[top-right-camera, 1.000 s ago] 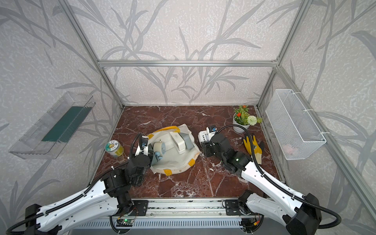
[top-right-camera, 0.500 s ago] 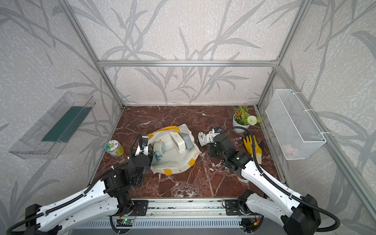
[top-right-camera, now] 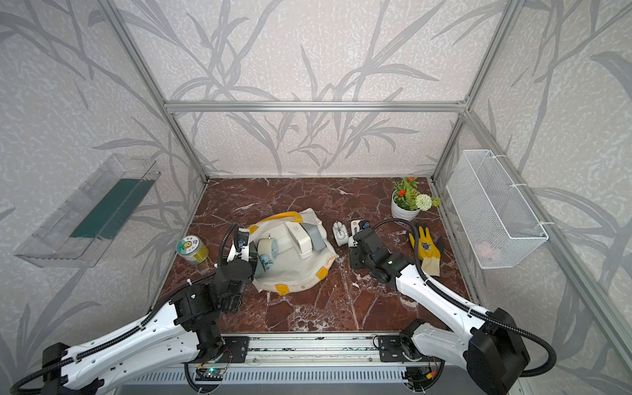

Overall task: Take the alarm clock out of the canvas bag
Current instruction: Place the alarm at the center of the board.

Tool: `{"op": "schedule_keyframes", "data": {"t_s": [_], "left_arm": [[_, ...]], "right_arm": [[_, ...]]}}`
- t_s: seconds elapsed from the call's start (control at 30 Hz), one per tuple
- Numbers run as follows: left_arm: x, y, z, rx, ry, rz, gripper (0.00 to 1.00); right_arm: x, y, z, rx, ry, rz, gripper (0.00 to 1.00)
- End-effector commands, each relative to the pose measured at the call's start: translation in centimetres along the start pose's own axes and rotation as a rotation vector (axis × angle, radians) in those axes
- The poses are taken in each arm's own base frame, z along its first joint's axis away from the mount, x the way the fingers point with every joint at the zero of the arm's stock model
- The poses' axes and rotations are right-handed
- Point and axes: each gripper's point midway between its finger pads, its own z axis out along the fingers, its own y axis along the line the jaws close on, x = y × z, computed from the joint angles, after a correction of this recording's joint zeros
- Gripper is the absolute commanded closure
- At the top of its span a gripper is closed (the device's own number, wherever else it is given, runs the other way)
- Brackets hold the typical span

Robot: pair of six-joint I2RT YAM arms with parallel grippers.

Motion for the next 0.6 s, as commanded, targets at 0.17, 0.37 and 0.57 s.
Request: {"op": "schedule_keyframes", "data": {"t_s": [0.17,0.37,0.57], "left_arm": [[-0.5,0.9,-0.2,-0.035,-0.013,-0.021,1.0],[-0.4,1.1,-0.3,-0.037,-0.014,-0.023,1.0],[-0.3,1.2,-0.3,-0.04,-0.014,-0.028,1.0]], "right_arm": [[1.7,-0.4,1.7,0.018,0.056,0.036,0.64],[2.9,-0.6,2.9,0.031,0.1,0.045,0.64],[3.4,-0.5,3.7,0.03,0.122,0.051,0.65]]}}
